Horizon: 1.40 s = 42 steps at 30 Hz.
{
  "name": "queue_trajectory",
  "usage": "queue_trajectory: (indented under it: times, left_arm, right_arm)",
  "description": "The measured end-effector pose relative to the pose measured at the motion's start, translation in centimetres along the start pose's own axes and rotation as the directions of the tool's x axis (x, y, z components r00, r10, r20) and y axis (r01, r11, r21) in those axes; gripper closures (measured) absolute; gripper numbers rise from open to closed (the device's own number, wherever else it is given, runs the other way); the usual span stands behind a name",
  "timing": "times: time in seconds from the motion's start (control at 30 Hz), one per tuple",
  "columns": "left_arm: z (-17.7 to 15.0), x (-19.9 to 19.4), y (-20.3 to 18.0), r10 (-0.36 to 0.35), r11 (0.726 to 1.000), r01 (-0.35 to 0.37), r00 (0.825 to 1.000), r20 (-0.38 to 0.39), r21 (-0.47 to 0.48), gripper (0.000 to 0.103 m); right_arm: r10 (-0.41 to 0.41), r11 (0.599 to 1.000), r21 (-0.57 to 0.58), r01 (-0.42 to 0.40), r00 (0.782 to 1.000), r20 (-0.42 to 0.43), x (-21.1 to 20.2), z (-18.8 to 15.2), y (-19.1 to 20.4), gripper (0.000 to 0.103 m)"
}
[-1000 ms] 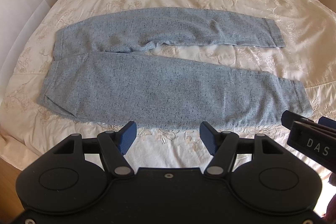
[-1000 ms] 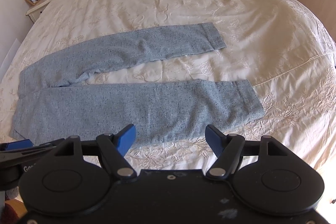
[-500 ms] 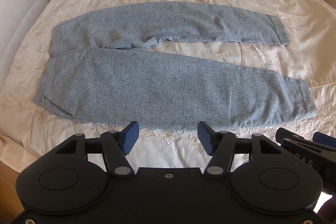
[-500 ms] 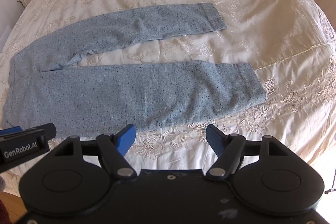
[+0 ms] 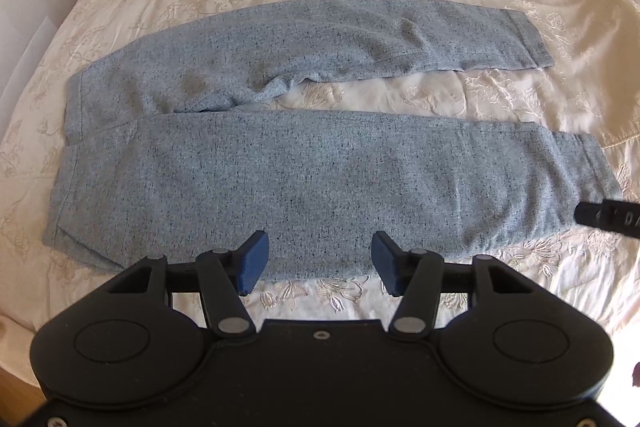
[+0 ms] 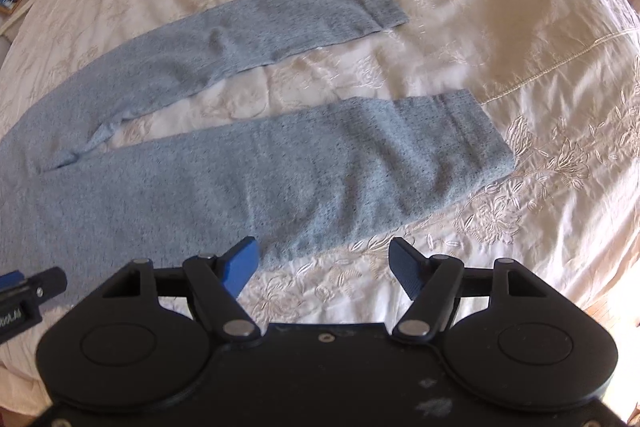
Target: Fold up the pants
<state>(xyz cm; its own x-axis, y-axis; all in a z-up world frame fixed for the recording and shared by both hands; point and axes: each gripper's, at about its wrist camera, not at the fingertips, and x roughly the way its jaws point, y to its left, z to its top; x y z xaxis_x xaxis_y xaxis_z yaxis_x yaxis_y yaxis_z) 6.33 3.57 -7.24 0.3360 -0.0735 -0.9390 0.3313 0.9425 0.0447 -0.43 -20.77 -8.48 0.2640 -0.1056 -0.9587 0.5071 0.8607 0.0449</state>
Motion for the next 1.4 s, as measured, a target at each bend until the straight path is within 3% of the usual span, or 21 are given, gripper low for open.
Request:
queue_trajectory:
  times: [0.13,0.37,0.53,0.7,0.8,0.87,0.9,0.93,1.03,1.1,1.17,1.27,1.4]
  left_arm:
    - [0.7,1.7,-0.8,0.003,1.000,-0.003,1.000,-0.007,0.015,0.045]
    - [1.7,3.8,-2.9,0.027,0.996,-0.030,0.999,-0.027,-0.083,0.046]
    - [1.8,4.8,-4.9,0.039,0.986,-0.047,0.998,-0.051,-0.161,0.046]
    - [1.8,5.3,-6.7,0.082,0.975,-0.095,0.994,-0.076,-0.200,0.046]
    - [1.7,5.5,-7.4,0.105,0.970,-0.123,0.990,-0.091,-0.211,0.046]
    - [1.7,5.4,-7.9,0.116,0.968,-0.134,0.989,-0.095,-0.214,0.046]
    - [1.7,5.4,-8.1,0.121,0.967,-0.139,0.988,-0.095,-0.214,0.046]
    - [1.8,5.4,-8.4,0.127,0.966,-0.144,0.988,-0.093,-0.213,0.046]
    - [2.1,5.2,-9.0,0.133,0.966,-0.146,0.988,-0.077,-0.211,0.046]
    - [2.3,5.2,-9.4,0.138,0.966,-0.148,0.988,-0.063,-0.210,0.046]
    - [2.5,5.4,-9.7,0.142,0.966,-0.152,0.988,-0.060,-0.208,0.046]
    - [2.5,5.8,-10.0,0.137,0.968,-0.145,0.989,-0.054,-0.205,0.046]
    - [2.0,6.5,-9.9,0.133,0.972,-0.140,0.990,-0.052,-0.187,0.046]
  right_arm:
    - [-0.043,0.999,0.033,0.042,0.998,0.037,2.4,2.9,-3.8,0.031]
    - [-0.083,0.997,0.009,0.083,0.995,0.047,8.6,8.6,-11.4,0.031]
    - [-0.034,0.998,-0.059,0.037,0.998,0.052,13.7,11.7,-15.6,0.031]
    - [0.081,0.990,-0.109,-0.086,0.995,-0.053,17.9,13.2,-17.4,0.031]
    - [0.101,0.983,-0.147,-0.114,0.991,-0.093,19.2,12.9,-17.1,0.030]
    - [0.127,0.976,-0.166,-0.142,0.987,-0.098,19.1,12.6,-16.8,0.041]
    - [0.144,0.970,-0.178,-0.163,0.983,-0.117,19.0,12.7,-16.7,0.077]
    - [0.155,0.966,-0.186,-0.177,0.980,-0.126,18.7,12.7,-16.4,0.096]
    - [0.159,0.964,-0.207,-0.169,0.985,-0.064,17.0,13.4,-16.5,0.098]
    - [0.143,0.978,-0.148,-0.146,0.989,-0.032,16.7,14.2,-17.4,0.099]
    - [0.120,0.986,-0.107,-0.124,0.992,-0.043,17.6,14.6,-18.1,0.100]
    - [0.051,0.988,-0.143,-0.058,0.998,-0.046,18.3,14.3,-18.0,0.100]
    - [0.136,0.990,-0.038,-0.135,0.990,0.026,14.9,13.5,-19.9,0.089]
